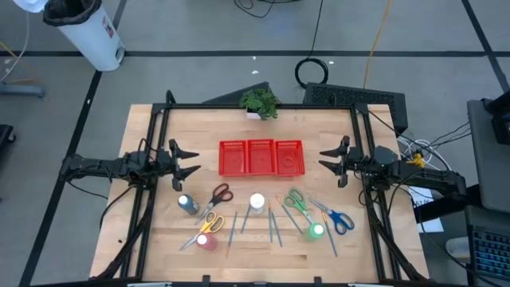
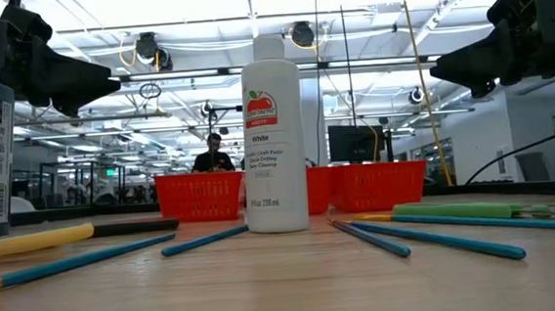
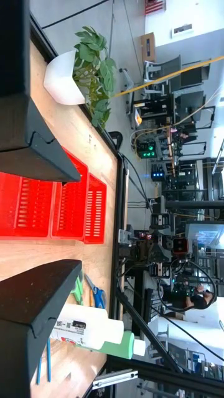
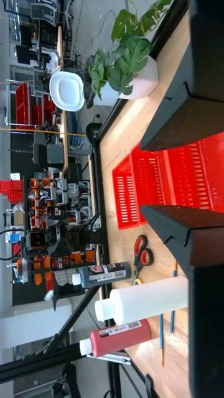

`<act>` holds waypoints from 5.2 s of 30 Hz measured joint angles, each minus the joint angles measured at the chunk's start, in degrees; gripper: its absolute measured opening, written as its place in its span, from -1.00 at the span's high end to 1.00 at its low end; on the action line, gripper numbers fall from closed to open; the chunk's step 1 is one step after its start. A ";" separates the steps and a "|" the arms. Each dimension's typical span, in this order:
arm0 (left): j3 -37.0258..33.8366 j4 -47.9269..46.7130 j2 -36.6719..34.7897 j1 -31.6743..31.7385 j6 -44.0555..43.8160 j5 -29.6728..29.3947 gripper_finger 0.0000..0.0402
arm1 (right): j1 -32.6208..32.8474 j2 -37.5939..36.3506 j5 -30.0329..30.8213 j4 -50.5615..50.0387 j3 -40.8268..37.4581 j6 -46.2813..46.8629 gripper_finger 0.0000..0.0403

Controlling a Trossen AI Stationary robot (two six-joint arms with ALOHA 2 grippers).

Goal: Pick & Place Paint Supplies

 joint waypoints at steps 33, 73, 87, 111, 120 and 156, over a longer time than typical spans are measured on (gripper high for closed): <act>0.00 0.13 0.00 0.01 0.15 0.00 -0.11 | 0.00 0.01 -0.02 0.01 0.00 -0.01 0.30; 41.79 -34.54 35.98 -4.04 -17.49 20.57 -0.42 | 0.01 0.00 -0.01 0.00 -0.01 -0.02 0.30; 58.59 -66.81 58.74 -14.05 -44.88 22.79 -0.19 | 0.00 0.00 -0.02 0.00 0.00 -0.01 0.30; 58.63 -71.89 65.85 -20.52 -55.52 18.16 -0.01 | 0.01 0.01 -0.02 0.02 -0.01 0.00 0.30; 58.67 -71.21 65.93 -21.01 -57.86 16.84 0.40 | 0.00 0.00 -0.02 0.00 0.00 -0.01 0.30; 92.39 -81.74 85.92 15.52 -11.25 10.90 0.40 | 0.00 0.01 -0.01 0.02 0.00 -0.02 0.30</act>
